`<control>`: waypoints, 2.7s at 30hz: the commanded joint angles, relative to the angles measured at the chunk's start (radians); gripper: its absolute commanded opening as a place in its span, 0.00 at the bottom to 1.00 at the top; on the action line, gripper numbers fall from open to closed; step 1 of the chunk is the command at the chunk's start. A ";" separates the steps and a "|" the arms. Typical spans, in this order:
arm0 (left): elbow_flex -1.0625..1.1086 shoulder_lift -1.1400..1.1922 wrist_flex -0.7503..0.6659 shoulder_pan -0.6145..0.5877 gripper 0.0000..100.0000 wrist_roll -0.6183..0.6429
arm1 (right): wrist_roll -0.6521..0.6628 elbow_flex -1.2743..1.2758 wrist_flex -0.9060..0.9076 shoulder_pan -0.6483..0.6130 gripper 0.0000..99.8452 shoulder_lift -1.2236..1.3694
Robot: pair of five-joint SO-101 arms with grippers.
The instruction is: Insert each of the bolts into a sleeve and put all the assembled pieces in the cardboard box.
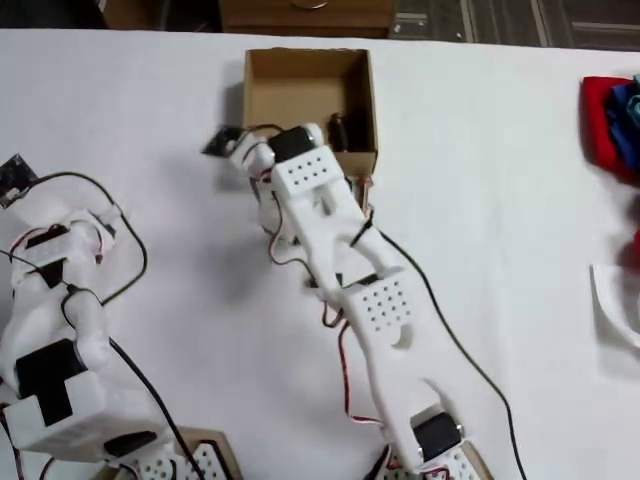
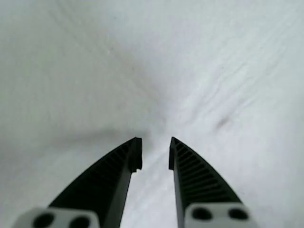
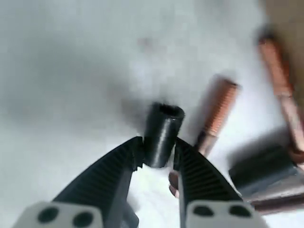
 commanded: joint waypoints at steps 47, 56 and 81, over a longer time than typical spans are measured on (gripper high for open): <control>-0.048 -0.005 -0.014 -0.005 0.12 0.008 | 0.000 -0.181 -0.053 -0.024 0.18 0.087; -0.048 -0.005 -0.014 -0.005 0.12 0.008 | -0.002 -0.215 -0.047 -0.024 0.02 0.139; -0.087 -0.005 0.160 0.433 0.12 -0.585 | -0.269 0.629 0.018 0.275 0.02 -1.001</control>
